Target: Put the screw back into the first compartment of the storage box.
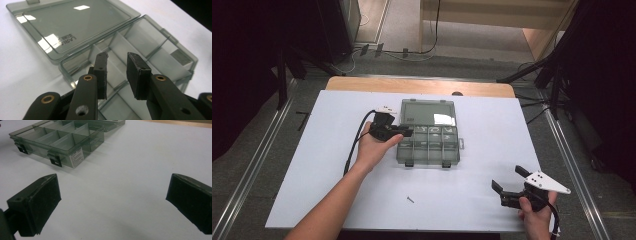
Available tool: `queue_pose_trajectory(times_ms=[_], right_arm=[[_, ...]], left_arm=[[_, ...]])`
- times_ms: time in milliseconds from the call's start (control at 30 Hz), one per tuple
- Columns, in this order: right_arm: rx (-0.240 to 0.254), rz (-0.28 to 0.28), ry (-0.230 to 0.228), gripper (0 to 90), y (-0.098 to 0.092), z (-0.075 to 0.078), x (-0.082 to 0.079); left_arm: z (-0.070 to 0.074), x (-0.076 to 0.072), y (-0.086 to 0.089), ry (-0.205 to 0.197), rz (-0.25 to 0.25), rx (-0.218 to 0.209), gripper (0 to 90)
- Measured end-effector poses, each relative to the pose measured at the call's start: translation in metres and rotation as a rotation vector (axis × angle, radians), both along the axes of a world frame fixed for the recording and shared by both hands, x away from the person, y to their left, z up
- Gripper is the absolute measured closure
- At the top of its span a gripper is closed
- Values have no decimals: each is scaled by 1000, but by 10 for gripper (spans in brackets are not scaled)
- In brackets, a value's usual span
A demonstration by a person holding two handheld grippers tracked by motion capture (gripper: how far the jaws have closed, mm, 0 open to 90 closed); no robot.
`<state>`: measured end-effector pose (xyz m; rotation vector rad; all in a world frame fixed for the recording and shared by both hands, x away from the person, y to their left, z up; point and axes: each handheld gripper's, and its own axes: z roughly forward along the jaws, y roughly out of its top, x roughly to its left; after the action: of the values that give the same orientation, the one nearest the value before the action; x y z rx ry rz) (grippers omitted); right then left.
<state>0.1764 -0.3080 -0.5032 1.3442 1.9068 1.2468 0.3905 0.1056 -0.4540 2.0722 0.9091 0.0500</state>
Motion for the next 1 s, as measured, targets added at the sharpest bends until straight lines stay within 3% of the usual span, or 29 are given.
queue_pose_trajectory(times_ms=[133,267,1000], right_arm=[[0,-1,0,0,0,1,0],[1,0,1,0,1,1,0],[-1,-1,-3,0,2,2,-1]], left_arm=[[6,-9,0,-15,-17,-9,702],[8,-20,-1,-37,-41,12,702],[11,-71,0,-47,-141,-21,704]])
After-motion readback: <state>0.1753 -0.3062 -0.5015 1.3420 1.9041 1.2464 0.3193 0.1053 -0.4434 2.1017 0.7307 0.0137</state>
